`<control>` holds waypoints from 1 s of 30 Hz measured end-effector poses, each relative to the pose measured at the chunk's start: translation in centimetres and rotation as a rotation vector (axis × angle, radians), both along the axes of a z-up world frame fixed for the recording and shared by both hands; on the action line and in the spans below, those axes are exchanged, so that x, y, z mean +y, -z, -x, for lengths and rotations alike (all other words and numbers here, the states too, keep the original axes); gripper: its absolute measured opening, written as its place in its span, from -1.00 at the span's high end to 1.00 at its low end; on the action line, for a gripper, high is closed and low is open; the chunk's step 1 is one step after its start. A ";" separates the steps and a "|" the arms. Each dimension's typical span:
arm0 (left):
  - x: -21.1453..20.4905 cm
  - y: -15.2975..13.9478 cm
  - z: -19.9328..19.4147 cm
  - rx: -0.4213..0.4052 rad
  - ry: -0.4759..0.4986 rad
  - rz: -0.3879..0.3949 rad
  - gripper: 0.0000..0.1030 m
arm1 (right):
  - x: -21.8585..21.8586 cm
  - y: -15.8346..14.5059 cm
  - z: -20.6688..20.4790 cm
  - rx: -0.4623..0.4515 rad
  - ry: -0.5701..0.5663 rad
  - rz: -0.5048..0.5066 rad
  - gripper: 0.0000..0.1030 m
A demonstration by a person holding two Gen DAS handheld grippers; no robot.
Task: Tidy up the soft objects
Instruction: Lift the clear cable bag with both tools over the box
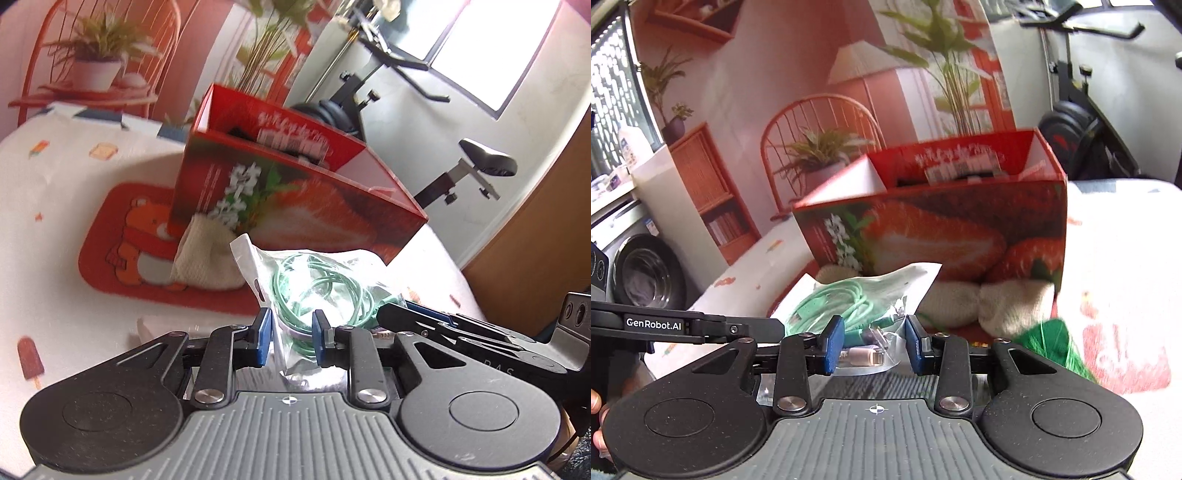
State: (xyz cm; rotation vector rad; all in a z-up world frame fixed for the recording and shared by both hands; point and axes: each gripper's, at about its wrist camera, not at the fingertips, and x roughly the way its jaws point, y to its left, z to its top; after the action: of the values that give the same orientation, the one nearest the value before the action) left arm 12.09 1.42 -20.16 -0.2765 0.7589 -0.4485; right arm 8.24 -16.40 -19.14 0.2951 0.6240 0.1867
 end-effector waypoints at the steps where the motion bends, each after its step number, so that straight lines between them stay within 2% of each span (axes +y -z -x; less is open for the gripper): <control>1: -0.1 -0.4 -0.1 -0.016 0.004 -0.005 0.52 | 0.0 -0.5 -0.1 -0.016 -0.005 0.014 0.35; 8: -1.1 -4.2 -2.1 -0.130 0.023 -0.020 0.52 | -1.1 -4.4 -2.4 -0.116 -0.010 0.044 0.35; 14: -2.7 -6.4 -5.7 -0.185 0.017 -0.031 0.51 | -3.0 -7.1 -6.8 -0.148 0.007 0.043 0.35; 21: -4.5 -5.5 -11.8 -0.120 -0.008 -0.046 0.51 | -5.4 -6.1 -15.0 -0.037 0.038 0.032 0.35; 24: -4.9 -4.9 -13.9 -0.073 -0.031 -0.054 0.51 | -6.1 -4.8 -17.3 0.011 0.048 0.027 0.35; 30: -5.8 -3.5 -16.4 -0.014 -0.018 -0.121 0.51 | -6.8 -2.3 -20.0 0.110 0.064 0.012 0.34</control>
State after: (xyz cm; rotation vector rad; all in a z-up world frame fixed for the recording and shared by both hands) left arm 28.48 -4.42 -16.65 -0.1668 0.7658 -0.3856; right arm 28.21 -23.16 -16.80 0.3150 0.7231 0.1056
